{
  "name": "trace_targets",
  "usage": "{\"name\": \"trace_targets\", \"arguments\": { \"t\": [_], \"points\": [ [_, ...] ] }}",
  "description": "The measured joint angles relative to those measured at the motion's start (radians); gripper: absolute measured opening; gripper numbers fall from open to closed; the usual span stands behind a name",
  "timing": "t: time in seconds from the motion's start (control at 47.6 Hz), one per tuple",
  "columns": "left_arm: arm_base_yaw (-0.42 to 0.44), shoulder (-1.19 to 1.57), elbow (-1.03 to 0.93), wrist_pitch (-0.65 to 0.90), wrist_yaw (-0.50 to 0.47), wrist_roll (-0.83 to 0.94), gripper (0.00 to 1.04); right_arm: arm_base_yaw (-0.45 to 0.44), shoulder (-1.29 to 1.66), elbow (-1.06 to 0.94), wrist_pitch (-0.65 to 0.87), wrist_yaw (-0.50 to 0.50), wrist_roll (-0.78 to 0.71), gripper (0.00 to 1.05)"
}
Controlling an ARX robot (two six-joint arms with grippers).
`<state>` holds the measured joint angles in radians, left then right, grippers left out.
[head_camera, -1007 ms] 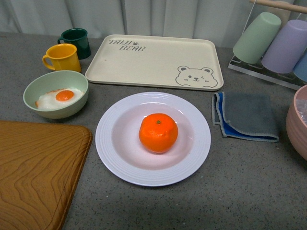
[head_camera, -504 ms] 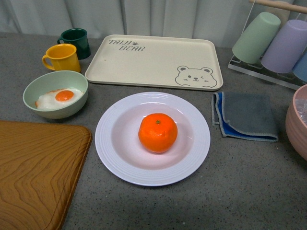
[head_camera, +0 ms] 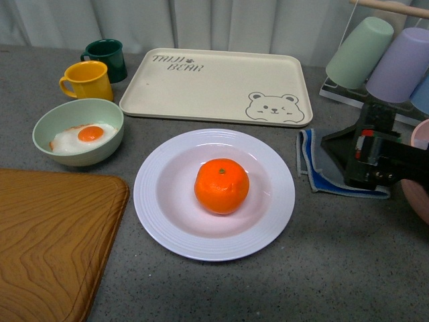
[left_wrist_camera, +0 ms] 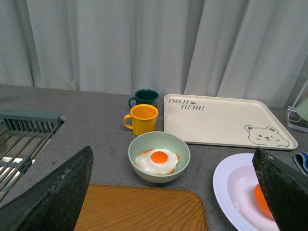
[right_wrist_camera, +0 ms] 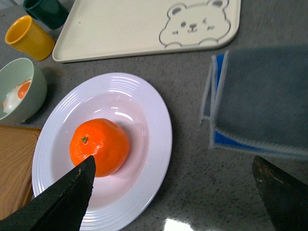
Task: Place orange and plate with both arms
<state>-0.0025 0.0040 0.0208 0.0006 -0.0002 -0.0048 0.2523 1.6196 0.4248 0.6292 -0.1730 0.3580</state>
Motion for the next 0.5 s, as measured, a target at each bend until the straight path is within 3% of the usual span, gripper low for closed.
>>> {"name": "trace_targets", "arguments": {
  "t": [0.105, 0.315, 0.504],
  "points": [
    [0.000, 0.000, 0.000, 0.000, 0.000, 0.000, 0.98, -0.004, 0.082, 0.033, -0.011, -0.055, 0.097, 0.95],
    [0.000, 0.000, 0.000, 0.000, 0.000, 0.000, 0.98, -0.036, 0.237, 0.111, 0.005, -0.286, 0.346, 0.95],
    [0.000, 0.000, 0.000, 0.000, 0.000, 0.000, 0.98, -0.051, 0.352, 0.212, -0.097, -0.338, 0.392, 0.95]
  ]
}}
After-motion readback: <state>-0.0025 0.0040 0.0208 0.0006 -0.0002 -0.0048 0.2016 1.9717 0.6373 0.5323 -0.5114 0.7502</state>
